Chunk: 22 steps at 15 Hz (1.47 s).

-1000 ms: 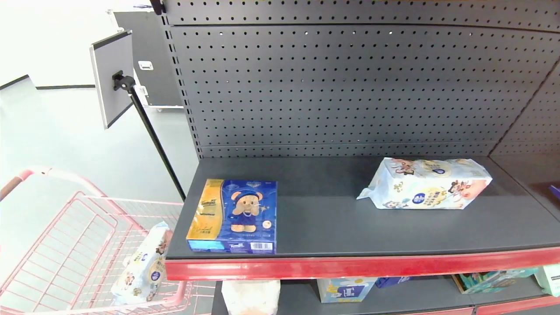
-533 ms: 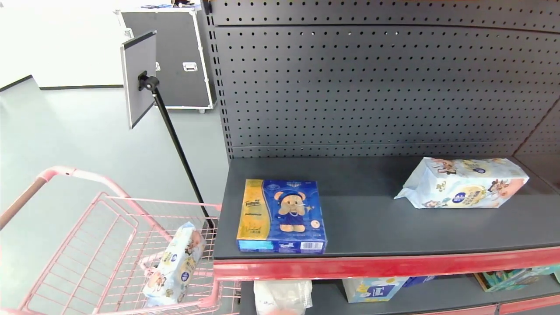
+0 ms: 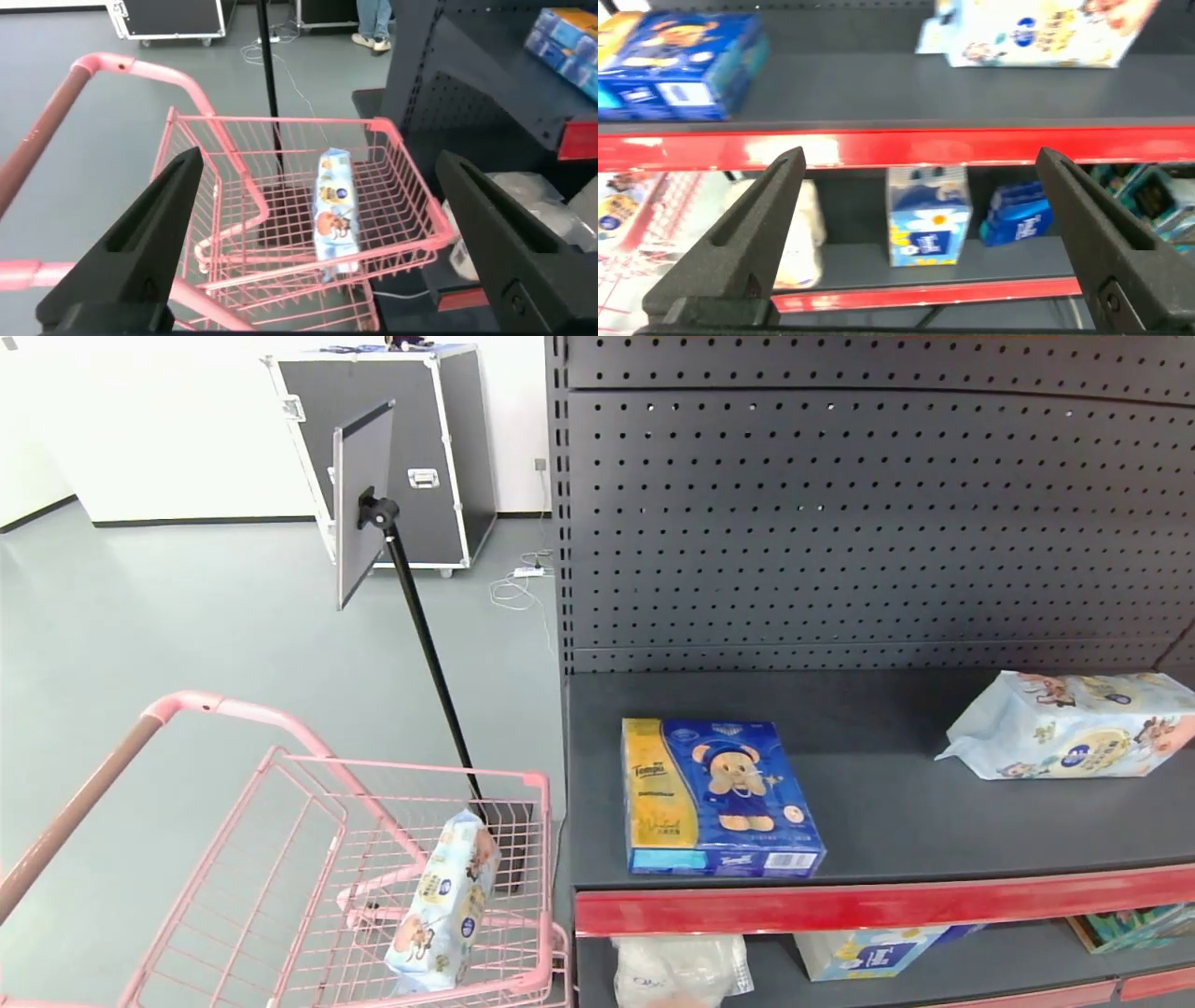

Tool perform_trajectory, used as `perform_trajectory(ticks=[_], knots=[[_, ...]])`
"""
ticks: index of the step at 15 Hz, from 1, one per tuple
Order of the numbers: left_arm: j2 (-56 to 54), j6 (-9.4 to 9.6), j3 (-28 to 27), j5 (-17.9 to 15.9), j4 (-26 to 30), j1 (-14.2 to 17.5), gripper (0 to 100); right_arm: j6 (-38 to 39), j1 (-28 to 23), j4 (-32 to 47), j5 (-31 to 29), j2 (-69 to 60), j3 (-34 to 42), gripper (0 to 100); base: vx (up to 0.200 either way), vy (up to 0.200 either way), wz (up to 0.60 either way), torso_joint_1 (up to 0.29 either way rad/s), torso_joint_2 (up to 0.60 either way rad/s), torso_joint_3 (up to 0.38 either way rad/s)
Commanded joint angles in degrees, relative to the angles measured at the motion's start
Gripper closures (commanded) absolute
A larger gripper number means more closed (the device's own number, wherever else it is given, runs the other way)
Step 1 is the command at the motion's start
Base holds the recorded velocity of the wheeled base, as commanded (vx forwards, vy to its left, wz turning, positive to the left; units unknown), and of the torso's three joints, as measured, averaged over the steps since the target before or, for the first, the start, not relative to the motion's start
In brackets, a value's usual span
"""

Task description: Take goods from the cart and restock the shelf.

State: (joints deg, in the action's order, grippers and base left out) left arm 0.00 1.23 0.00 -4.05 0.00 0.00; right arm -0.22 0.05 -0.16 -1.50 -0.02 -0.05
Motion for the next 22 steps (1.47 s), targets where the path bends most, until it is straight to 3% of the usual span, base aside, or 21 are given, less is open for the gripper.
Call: perform_trajectory(ticks=[1, 9, 22], knots=[[0.1, 0.0, 0.0, 0.0, 0.0, -0.1, 0, 0.0, 0.0, 0.0, 0.0, 0.0, 0.0, 0, 0.0, 0.0, 0.0, 0.0, 0.0, 0.0], [0.1, -0.09, 0.0, 0.0, 0.0, 0.0, 0, 0.2, 0.0, 0.0, -0.1, 0.0, 0.0, 0, 0.0, 0.0, 0.0, -0.006, 0.01, 0.006], [0.1, 0.0, 0.0, 0.0, 0.1, 0.0, 0, 0.3, 0.0, 0.0, -0.1, 0.0, 0.0, 0, 0.0, 0.0, 0.0, -0.139, 0.34, 0.196]])
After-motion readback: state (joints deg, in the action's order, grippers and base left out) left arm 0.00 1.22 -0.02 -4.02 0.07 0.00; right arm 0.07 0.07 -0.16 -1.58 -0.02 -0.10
